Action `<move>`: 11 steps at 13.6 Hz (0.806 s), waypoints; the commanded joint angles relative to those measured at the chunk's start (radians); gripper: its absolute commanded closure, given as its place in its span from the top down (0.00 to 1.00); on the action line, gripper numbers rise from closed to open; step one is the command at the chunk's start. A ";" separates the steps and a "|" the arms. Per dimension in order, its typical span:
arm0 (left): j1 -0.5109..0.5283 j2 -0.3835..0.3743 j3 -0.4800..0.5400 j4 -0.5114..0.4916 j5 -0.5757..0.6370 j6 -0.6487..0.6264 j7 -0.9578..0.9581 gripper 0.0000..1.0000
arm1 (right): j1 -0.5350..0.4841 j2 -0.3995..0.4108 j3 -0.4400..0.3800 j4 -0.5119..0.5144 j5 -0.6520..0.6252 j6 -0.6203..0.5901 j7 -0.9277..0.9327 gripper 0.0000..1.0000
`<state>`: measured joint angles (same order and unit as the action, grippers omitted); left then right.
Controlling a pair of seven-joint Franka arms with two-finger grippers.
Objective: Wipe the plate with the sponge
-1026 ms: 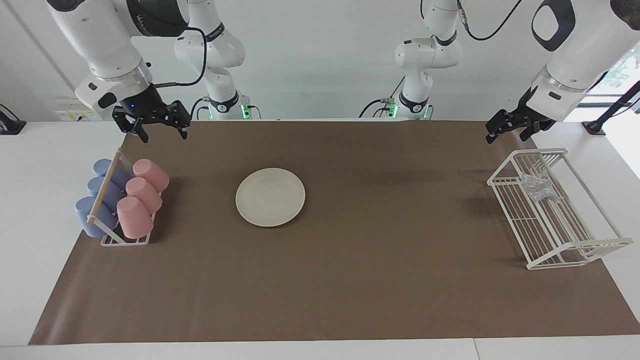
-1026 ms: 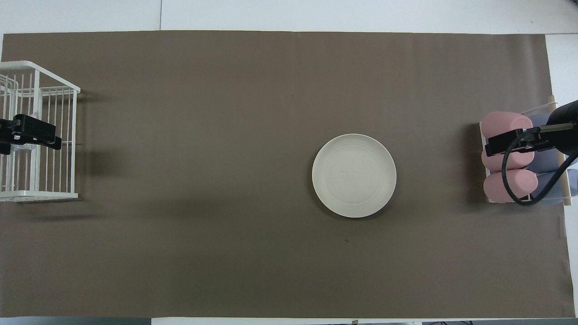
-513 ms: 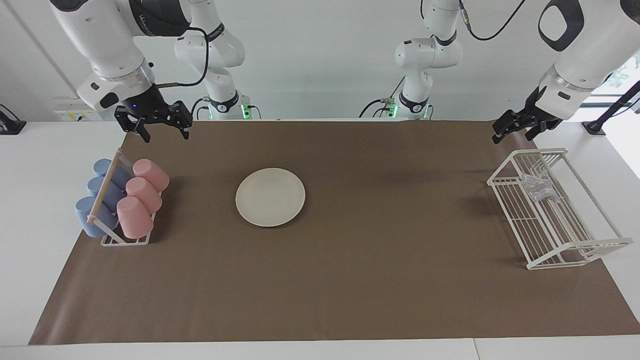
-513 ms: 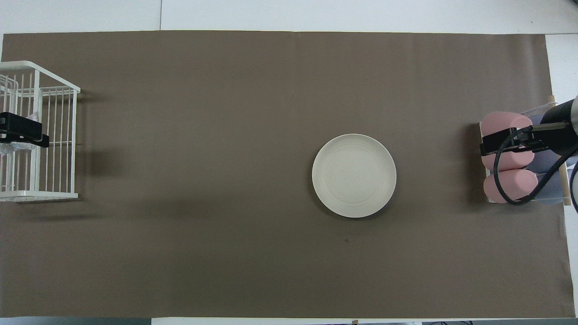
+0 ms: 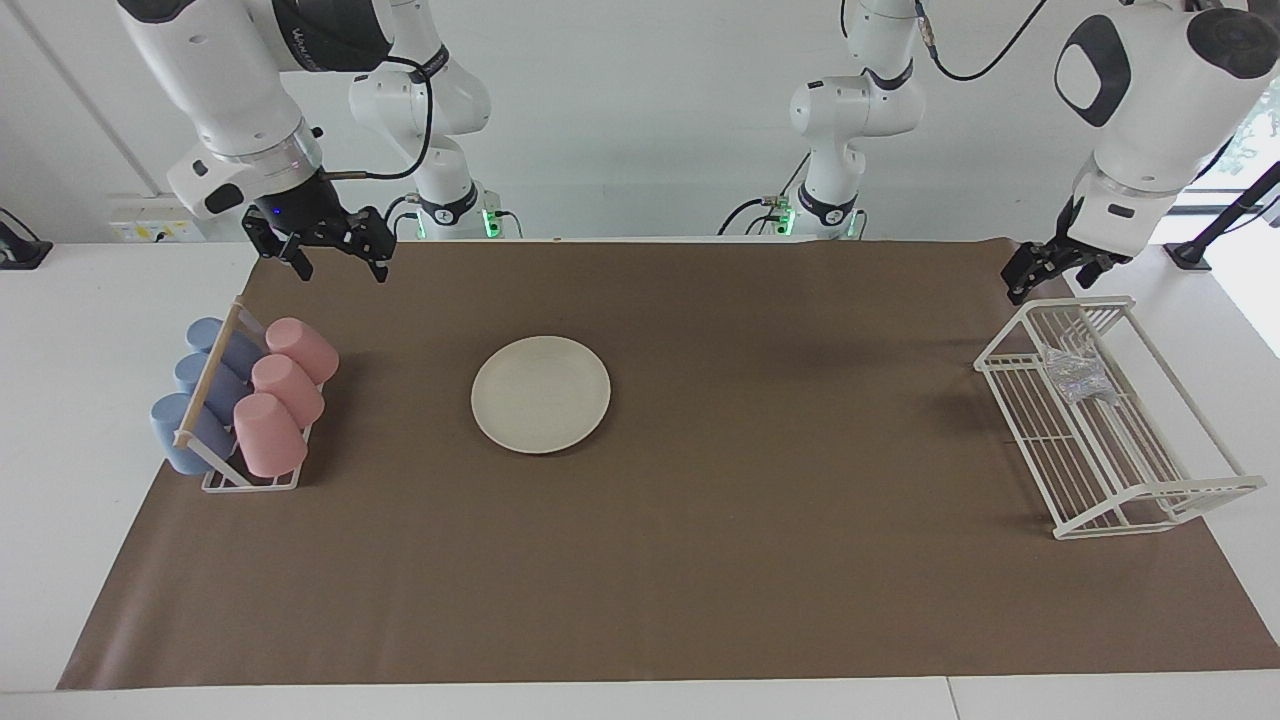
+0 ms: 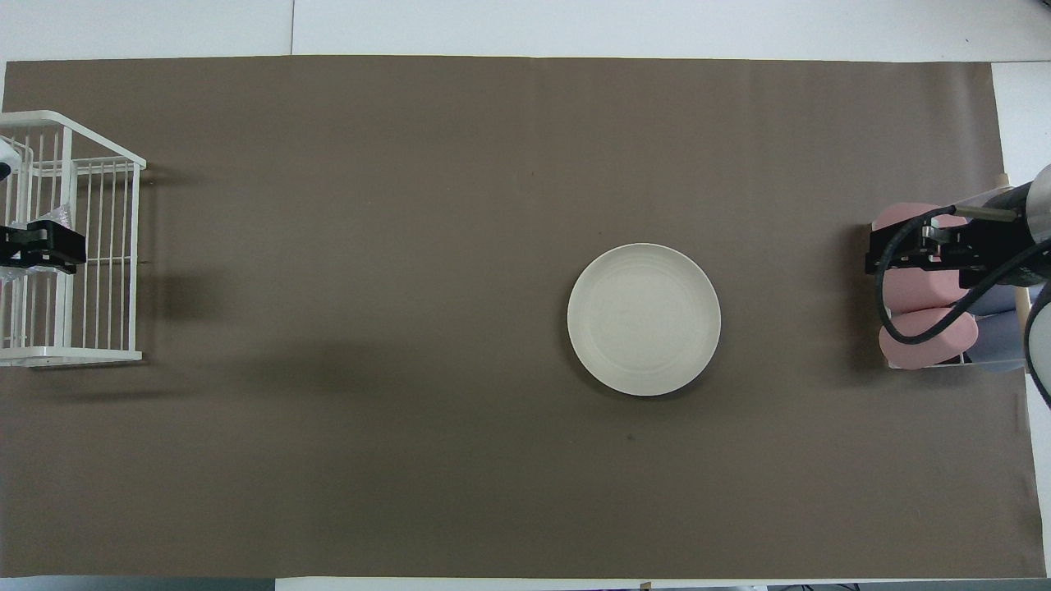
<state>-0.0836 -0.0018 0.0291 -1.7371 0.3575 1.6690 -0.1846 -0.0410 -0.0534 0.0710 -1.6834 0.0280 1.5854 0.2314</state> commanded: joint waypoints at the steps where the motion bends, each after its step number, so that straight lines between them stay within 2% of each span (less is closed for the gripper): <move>1: -0.063 0.063 0.008 -0.025 0.154 0.047 -0.132 1.00 | 0.000 -0.008 0.003 -0.010 0.003 -0.013 0.075 1.00; 3: -0.090 0.135 0.006 -0.025 0.271 0.069 -0.251 1.00 | 0.026 -0.008 0.003 -0.010 0.003 -0.018 0.147 1.00; 5: -0.087 0.166 0.008 -0.027 0.326 0.101 -0.256 1.00 | 0.056 -0.008 0.003 -0.010 0.003 -0.009 0.233 1.00; 8: -0.090 0.219 0.008 -0.036 0.434 0.118 -0.300 1.00 | 0.145 -0.006 0.003 -0.006 0.003 0.008 0.474 1.00; 11: -0.090 0.238 0.008 -0.065 0.535 0.117 -0.302 1.00 | 0.171 -0.006 0.003 -0.001 0.004 -0.007 0.587 1.00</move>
<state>-0.1665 0.2383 0.0289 -1.7692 0.8401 1.7711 -0.4664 0.1331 -0.0537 0.0737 -1.6835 0.0283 1.5814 0.7519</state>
